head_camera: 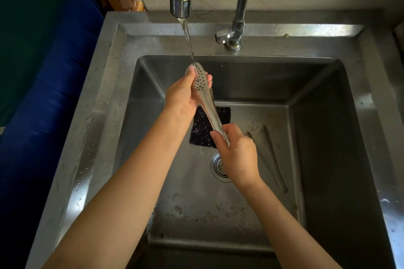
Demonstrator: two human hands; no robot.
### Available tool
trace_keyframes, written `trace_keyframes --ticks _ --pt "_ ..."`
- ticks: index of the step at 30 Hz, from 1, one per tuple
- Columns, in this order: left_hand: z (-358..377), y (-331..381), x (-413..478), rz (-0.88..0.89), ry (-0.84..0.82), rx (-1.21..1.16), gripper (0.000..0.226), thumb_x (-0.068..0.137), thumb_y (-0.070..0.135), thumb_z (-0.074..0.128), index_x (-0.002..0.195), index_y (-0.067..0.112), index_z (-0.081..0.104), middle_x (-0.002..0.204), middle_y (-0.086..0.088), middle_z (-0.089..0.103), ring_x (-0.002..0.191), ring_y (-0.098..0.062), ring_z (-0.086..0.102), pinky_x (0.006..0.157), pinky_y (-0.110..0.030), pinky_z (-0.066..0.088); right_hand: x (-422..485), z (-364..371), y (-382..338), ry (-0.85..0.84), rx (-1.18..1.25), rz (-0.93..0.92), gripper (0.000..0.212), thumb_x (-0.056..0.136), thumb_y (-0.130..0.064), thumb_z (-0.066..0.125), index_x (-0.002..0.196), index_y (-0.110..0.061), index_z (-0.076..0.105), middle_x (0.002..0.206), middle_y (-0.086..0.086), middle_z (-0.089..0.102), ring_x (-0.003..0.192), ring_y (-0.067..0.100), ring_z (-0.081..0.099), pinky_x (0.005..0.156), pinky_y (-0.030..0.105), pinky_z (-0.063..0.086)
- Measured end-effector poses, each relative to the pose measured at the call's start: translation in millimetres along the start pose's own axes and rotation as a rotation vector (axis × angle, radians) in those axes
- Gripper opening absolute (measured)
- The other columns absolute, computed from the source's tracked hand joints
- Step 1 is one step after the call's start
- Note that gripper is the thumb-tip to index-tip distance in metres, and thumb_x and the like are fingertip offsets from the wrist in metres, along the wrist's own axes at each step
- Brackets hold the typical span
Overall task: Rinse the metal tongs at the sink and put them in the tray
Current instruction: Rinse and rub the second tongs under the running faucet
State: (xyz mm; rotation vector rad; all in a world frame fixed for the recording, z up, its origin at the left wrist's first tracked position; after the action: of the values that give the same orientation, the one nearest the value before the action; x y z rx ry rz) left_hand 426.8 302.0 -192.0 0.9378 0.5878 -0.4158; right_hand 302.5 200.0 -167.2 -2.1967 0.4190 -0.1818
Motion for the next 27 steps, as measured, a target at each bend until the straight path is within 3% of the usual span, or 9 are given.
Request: trace_keyframes --ticks 5,7,11,14,16,18,21,24,27 --pt "5 2 0 0.039 0.055 0.039 0.027 0.092 0.027 0.055 0.086 0.001 0.057 0.055 -0.014 0.068 0.048 -0.021 0.066 0.047 -0.029 0.056 -6 -5 -5 0.034 -0.025 -0.033 0.024 0.089 -0.027 0.059 0.094 -0.003 0.059 0.058 0.009 0.063 0.044 0.025 0.051 0.042 0.030 0.037" --pt "15 -1 -7 0.056 -0.041 0.045 0.026 0.097 0.025 0.046 0.095 0.001 0.056 0.064 -0.014 0.072 0.058 -0.022 0.070 0.054 -0.029 0.058 0 -6 -4 0.031 0.004 -0.008 0.024 0.089 -0.028 0.058 0.093 -0.005 0.059 0.055 0.005 0.057 0.045 0.022 0.046 0.044 0.028 0.033" --pt "33 -1 -23 0.068 -0.267 0.155 0.017 0.098 0.006 0.040 0.106 0.002 0.054 0.082 -0.012 0.073 0.075 -0.022 0.072 0.065 -0.030 0.058 15 -6 2 0.004 0.157 0.077 0.016 0.089 -0.031 0.058 0.087 -0.015 0.057 0.052 -0.009 0.048 0.046 0.010 0.044 0.047 0.032 0.039" --pt "35 15 -23 0.092 -0.229 0.188 0.013 0.096 0.012 0.046 0.099 0.006 0.057 0.070 -0.004 0.074 0.065 -0.014 0.070 0.059 -0.025 0.057 17 -11 -1 0.009 0.224 0.051 0.009 0.088 -0.029 0.059 0.082 -0.023 0.057 0.057 -0.011 0.050 0.053 0.004 0.047 0.048 0.013 0.034" --pt "34 16 -18 0.033 -0.168 0.070 0.015 0.095 0.020 0.050 0.090 0.010 0.058 0.060 -0.001 0.069 0.050 -0.009 0.062 0.048 -0.020 0.050 16 -15 -7 0.045 0.182 0.007 0.007 0.087 -0.026 0.060 0.087 -0.019 0.062 0.065 -0.005 0.054 0.066 0.005 0.042 0.056 0.014 0.036" --pt "34 10 -14 -0.025 -0.112 -0.065 0.023 0.094 0.030 0.050 0.082 0.012 0.057 0.053 0.002 0.062 0.040 -0.005 0.048 0.038 -0.015 0.037 14 -23 -18 0.139 0.039 -0.083 0.009 0.085 -0.022 0.063 0.089 -0.013 0.064 0.070 -0.006 0.052 0.074 0.009 0.037 0.063 0.024 0.039" --pt "31 16 -7 0.034 -0.074 -0.074 0.037 0.092 0.043 0.048 0.071 0.013 0.053 0.047 0.006 0.052 0.033 -0.002 0.037 0.032 -0.013 0.026 8 -27 -21 0.201 -0.133 -0.123 0.014 0.082 -0.025 0.067 0.083 -0.011 0.067 0.081 0.004 0.049 0.082 0.018 0.035 0.066 0.032 0.040" --pt "30 28 -3 0.088 -0.082 -0.061 0.043 0.090 0.050 0.047 0.066 0.014 0.051 0.045 0.007 0.047 0.031 -0.003 0.033 0.030 -0.015 0.023 2 -18 -10 0.099 -0.111 -0.104 0.016 0.083 -0.026 0.066 0.079 -0.010 0.067 0.087 0.002 0.046 0.084 0.018 0.038 0.069 0.025 0.036" --pt "27 35 -2 0.095 -0.080 -0.063 0.049 0.089 0.053 0.044 0.060 0.014 0.047 0.044 0.006 0.044 0.030 -0.003 0.030 0.029 -0.016 0.022 1 -13 -10 0.018 0.072 -0.138 0.011 0.085 -0.017 0.064 0.078 -0.008 0.065 0.084 -0.003 0.052 0.073 0.011 0.049 0.059 0.017 0.040"
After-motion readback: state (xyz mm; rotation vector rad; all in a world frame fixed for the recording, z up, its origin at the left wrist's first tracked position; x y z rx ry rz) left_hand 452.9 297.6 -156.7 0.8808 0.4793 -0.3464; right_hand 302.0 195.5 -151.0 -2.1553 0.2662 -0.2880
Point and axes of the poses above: each hand's wrist, its own x-axis towards the middle knuckle, its own z-axis out of the palm, y = z × x, the point moved 10 cm from there along x, towards the middle knuckle
